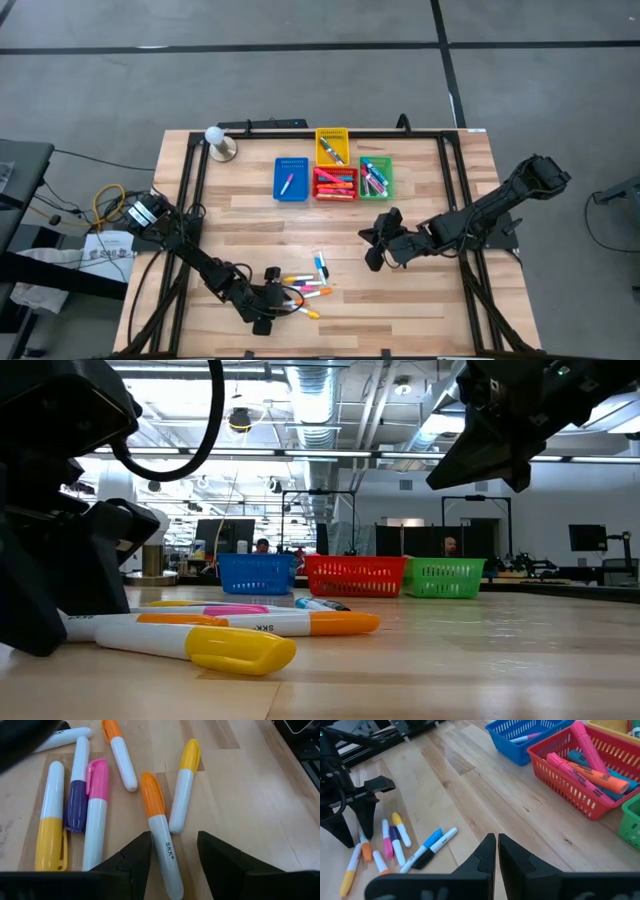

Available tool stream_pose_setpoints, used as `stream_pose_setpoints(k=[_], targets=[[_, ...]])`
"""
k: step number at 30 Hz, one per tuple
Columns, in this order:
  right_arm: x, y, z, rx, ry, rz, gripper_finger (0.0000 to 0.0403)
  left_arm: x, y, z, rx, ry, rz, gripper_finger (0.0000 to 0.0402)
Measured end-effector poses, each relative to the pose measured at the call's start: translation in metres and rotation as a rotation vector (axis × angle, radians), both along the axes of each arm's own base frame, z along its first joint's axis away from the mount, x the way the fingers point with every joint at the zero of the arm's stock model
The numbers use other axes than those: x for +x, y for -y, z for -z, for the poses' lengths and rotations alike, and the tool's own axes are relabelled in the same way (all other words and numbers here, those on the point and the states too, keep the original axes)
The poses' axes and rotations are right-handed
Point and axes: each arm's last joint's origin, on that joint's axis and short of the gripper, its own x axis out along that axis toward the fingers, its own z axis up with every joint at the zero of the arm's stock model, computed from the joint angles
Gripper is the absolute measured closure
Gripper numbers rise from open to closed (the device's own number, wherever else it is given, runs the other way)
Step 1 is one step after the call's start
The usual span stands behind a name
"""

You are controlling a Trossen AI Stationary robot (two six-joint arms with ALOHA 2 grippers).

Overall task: Pick & Place Markers
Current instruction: Put the bottom small orange highlighter pen into the blue bin

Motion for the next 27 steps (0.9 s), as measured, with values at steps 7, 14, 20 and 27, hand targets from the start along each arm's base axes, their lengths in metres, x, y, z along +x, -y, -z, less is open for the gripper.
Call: stream_pose_setpoints(k=[7, 14, 20, 27], targets=[[0.0, 0.0, 0.0, 0.0, 0.0, 0.0, 0.0392, 0.0, 0.0, 0.0, 0.004, 0.005, -0.014, 0.028], [0.0, 0.0, 0.0, 0.0, 0.0, 0.0, 0.0392, 0.0, 0.0, -0.004, -0.034, 0.013, -0.056, 0.0353], [0.0, 0.0, 0.0, -0.02, -0.008, -0.013, 0.0392, 0.0, -0.008, -0.02, -0.004, 0.053, -0.105, 0.0368], [0.0, 0.0, 0.0, -0.022, -0.008, -0.014, 0.0392, 0.004, -0.029, -0.052, 0.142, 0.156, -0.195, 0.0337]])
